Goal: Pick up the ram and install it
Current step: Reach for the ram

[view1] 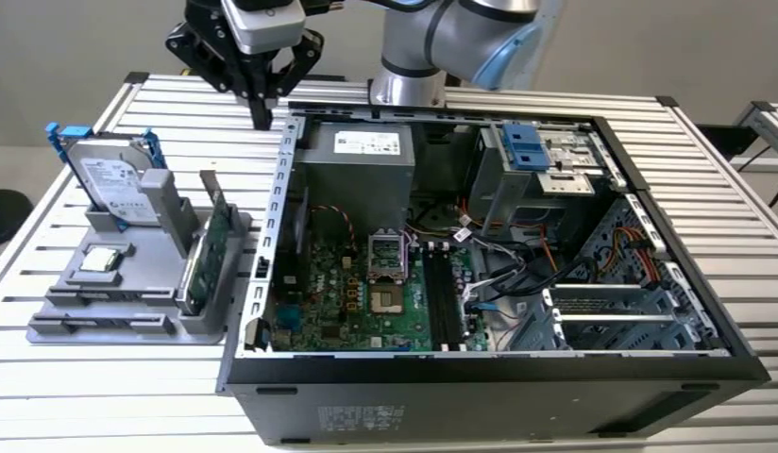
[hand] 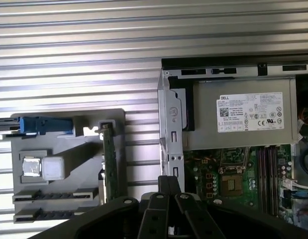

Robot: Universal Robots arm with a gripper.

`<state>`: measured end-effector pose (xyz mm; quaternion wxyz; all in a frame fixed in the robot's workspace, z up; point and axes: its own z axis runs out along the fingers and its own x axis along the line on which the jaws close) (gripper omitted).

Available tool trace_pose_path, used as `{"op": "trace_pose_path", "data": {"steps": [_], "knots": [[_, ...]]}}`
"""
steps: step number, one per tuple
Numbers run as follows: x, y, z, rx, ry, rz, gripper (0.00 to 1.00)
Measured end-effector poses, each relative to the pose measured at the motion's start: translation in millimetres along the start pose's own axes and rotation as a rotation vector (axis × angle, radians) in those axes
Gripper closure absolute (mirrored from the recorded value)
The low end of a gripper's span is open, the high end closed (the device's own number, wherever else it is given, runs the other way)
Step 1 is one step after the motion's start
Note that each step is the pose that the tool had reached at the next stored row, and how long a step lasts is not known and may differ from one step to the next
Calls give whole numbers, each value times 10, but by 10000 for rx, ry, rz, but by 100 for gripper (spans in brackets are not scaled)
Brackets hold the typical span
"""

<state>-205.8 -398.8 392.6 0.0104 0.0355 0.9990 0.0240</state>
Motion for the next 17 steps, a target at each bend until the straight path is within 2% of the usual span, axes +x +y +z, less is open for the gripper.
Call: {"op": "trace_pose_path", "data": {"steps": [17], "knots": [[284, -20, -7, 1, 1, 3, 100]]}}
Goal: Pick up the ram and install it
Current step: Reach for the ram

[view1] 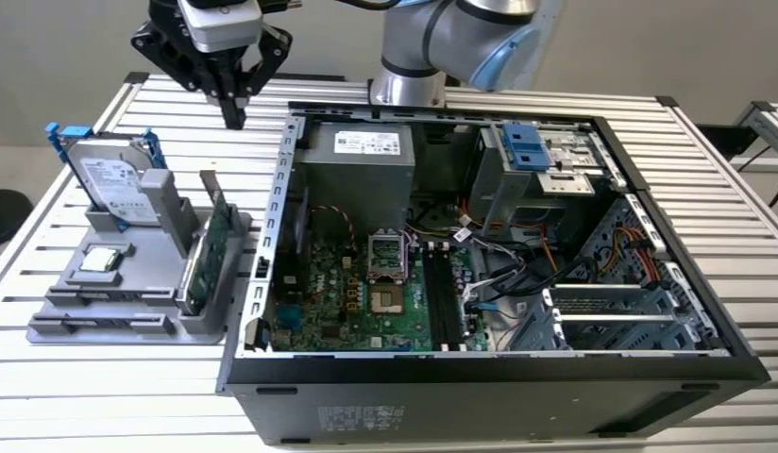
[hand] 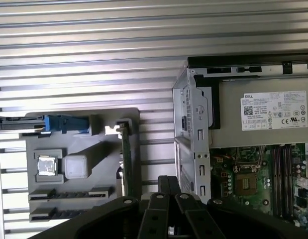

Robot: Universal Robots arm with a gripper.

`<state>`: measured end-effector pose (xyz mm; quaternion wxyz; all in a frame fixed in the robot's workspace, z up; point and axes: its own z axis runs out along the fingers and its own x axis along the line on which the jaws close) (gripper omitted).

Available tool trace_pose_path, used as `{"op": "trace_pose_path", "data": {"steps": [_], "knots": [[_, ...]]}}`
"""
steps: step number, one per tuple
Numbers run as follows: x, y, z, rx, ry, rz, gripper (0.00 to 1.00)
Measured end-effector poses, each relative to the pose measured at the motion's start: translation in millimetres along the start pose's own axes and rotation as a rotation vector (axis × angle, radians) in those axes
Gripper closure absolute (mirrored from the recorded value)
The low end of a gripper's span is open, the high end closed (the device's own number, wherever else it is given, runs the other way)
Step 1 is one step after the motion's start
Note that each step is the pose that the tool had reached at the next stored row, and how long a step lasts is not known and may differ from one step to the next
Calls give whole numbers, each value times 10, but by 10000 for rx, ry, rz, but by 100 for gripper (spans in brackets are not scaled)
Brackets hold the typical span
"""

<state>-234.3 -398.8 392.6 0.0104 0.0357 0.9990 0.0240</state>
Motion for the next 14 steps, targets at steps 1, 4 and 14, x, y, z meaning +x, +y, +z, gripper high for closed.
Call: {"op": "trace_pose_path", "data": {"steps": [1, 4, 14], "knots": [[18, -1, 0, 0, 0, 0, 100], [72, -5, -2, 0, 0, 2, 100], [246, -17, -5, 0, 0, 2, 100]]}}
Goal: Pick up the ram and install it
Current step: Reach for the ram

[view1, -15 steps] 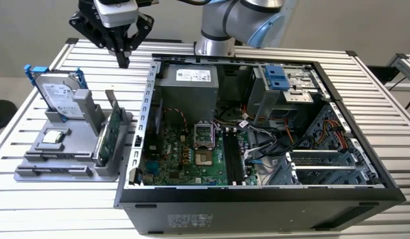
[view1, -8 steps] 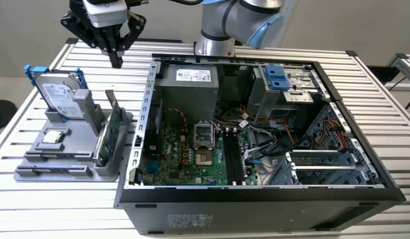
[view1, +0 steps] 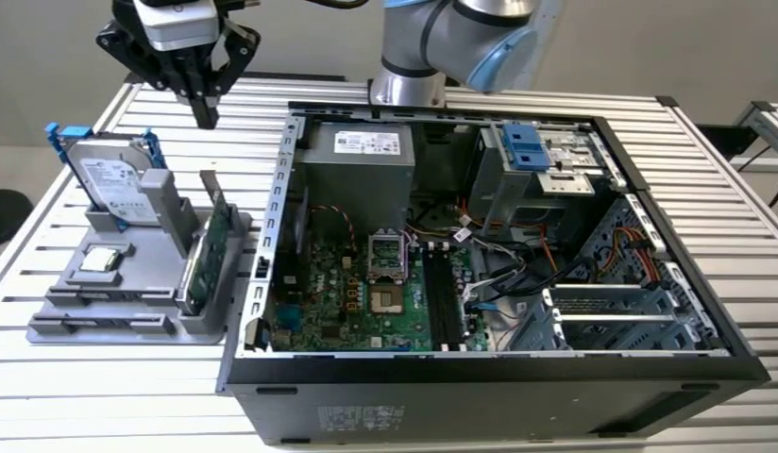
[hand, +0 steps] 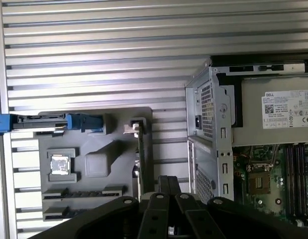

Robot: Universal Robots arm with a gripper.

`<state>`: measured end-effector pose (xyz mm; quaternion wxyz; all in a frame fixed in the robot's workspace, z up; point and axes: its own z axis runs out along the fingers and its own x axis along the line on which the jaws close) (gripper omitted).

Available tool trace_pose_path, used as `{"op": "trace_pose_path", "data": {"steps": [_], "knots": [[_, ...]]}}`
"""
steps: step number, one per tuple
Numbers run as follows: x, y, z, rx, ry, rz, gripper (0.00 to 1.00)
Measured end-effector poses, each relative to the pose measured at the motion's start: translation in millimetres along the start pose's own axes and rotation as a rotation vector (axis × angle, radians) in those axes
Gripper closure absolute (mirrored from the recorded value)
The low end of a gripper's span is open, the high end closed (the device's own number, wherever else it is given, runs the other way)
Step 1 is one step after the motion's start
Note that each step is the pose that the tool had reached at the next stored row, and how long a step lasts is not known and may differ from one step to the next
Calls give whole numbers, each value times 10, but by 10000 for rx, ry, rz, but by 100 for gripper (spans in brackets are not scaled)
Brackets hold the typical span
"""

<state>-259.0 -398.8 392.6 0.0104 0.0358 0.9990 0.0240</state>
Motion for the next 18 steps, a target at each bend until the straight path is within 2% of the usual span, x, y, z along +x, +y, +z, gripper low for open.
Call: {"op": "trace_pose_path", "data": {"steps": [10, 18], "knots": [[167, -12, -4, 0, 0, 1, 100], [328, -23, -8, 0, 0, 1, 100]]}}
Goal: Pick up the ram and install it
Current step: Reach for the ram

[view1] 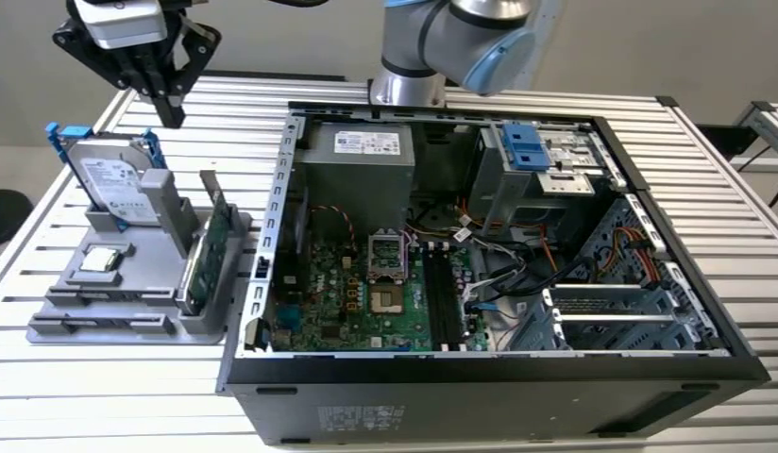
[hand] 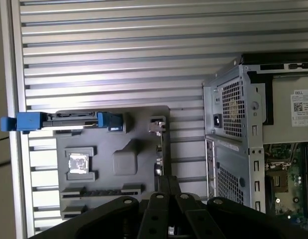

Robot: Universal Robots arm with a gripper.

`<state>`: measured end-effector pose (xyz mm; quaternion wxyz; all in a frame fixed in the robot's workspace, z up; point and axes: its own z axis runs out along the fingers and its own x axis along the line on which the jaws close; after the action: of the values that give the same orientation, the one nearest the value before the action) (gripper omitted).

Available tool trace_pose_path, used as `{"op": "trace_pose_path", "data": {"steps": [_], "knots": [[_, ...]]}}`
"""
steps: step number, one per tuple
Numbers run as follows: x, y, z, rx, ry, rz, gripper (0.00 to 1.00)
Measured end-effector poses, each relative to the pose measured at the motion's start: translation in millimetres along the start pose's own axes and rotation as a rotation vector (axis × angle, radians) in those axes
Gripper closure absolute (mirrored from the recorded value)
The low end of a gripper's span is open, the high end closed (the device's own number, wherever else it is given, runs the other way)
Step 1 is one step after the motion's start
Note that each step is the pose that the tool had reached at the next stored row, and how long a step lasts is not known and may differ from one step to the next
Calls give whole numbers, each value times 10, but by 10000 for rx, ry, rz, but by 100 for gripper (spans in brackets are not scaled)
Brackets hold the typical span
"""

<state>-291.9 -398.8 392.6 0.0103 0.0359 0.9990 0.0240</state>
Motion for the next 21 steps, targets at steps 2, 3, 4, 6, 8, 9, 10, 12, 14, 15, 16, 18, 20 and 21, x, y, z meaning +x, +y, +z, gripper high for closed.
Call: {"op": "trace_pose_path", "data": {"steps": [2, 3, 4, 6, 8, 9, 10, 12, 14, 15, 16, 18, 20, 21], "knots": [[41, -3, -1, 0, -1, -1, 100], [62, -5, -1, -1, -1, -1, 100], [83, -6, -2, 0, 0, -1, 100], [124, -9, -2, -1, -1, -1, 100], [164, -12, -3, -1, -1, -1, 100], [185, -13, -4, 0, 1, 0, 100], [206, -15, -5, 0, 0, 0, 100], [248, -18, -6, 0, 0, 0, 100], [290, -21, -6, 0, 0, -1, 100], [311, -22, -7, 0, 0, -1, 100], [340, -24, -7, -1, -1, -1, 100], [378, -27, -8, 0, 0, -1, 100], [421, -30, -10, 0, 0, 0, 100], [442, -32, -10, 0, -1, -1, 100]]}}
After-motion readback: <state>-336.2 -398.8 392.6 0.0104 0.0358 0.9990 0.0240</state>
